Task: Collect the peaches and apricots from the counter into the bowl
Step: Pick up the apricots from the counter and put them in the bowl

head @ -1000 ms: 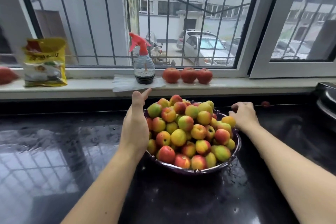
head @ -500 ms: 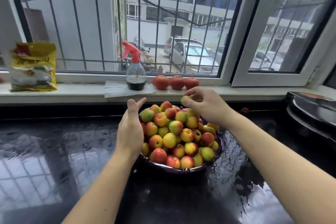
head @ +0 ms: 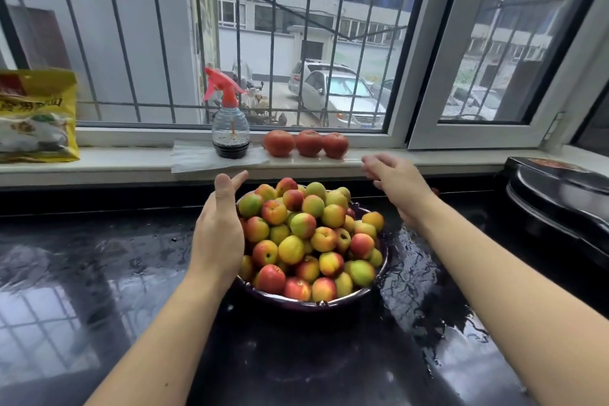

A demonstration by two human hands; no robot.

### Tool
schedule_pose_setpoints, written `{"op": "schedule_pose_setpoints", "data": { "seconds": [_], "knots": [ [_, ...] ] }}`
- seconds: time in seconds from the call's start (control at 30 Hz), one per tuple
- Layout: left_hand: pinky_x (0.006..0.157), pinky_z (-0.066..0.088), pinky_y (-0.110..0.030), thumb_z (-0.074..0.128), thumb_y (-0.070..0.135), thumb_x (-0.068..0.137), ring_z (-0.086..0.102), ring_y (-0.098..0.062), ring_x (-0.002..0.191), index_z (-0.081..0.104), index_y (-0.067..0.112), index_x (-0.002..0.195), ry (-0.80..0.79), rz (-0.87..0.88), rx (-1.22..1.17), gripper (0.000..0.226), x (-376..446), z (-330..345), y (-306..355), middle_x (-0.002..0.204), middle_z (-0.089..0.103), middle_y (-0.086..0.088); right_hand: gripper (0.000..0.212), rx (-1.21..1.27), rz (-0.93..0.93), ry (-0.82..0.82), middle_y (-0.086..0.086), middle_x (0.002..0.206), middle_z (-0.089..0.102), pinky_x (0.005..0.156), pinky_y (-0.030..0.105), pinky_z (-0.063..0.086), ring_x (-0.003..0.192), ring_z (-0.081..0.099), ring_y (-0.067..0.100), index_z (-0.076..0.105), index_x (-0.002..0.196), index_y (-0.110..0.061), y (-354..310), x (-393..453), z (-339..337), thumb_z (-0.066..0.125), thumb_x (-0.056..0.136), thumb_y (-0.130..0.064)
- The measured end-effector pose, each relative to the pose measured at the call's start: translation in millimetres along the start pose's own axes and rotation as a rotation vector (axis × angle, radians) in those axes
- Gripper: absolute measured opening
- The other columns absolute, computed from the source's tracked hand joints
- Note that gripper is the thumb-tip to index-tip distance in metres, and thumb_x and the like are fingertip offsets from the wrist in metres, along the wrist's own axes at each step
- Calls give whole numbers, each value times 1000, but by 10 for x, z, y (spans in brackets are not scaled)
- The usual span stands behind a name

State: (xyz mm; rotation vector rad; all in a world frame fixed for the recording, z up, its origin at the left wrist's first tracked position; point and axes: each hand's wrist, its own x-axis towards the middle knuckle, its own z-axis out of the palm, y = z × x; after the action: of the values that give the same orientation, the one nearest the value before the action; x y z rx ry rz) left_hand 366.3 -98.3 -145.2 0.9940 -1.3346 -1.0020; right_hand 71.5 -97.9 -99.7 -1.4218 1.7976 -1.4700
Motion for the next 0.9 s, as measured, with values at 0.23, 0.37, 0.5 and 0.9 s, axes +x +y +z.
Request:
{"op": "schedule_pose_setpoints", "data": {
  "seconds": [0.23, 0.37, 0.5, 0.9],
  "knots": [
    [116, 31, -33, 14, 89, 87, 49, -3, 137, 51, 50, 149, 11, 24, -4, 83, 38, 17, -71, 149, 55, 13, 56, -833, 300, 112, 9, 163, 21, 117, 47, 29, 146, 23, 37, 46, 147, -19, 1276, 201, -411, 55, 96, -40],
    [117, 34, -33, 17, 88, 86, 52, 0, 133, 55, 49, 145, 27, 3, -33, 80, 48, 32, -77, 143, 59, 14, 68, -817, 341, 161, 6, 169, 1, 119, 49, 22, 152, 10, 35, 31, 156, -23, 1467, 597, -659, 55, 96, -44],
    [114, 35, -30, 19, 87, 87, 52, 3, 131, 58, 50, 142, 37, -13, -35, 77, 39, 22, -84, 142, 60, 16, 73, -825, 358, 97, 12, 168, 1, 121, 51, 20, 153, 7, 38, 24, 159, -20, 1546, 895, -704, 55, 98, -46],
    [112, 35, -30, 20, 92, 78, 55, -3, 132, 59, 45, 144, 35, 7, -64, 90, 73, 10, -91, 140, 62, 11, 32, -790, 163, 456, 16, 127, 52, 96, 40, 41, 120, 43, 36, 65, 115, -13, 1244, 174, -592, 51, 86, -5]
  ]
}}
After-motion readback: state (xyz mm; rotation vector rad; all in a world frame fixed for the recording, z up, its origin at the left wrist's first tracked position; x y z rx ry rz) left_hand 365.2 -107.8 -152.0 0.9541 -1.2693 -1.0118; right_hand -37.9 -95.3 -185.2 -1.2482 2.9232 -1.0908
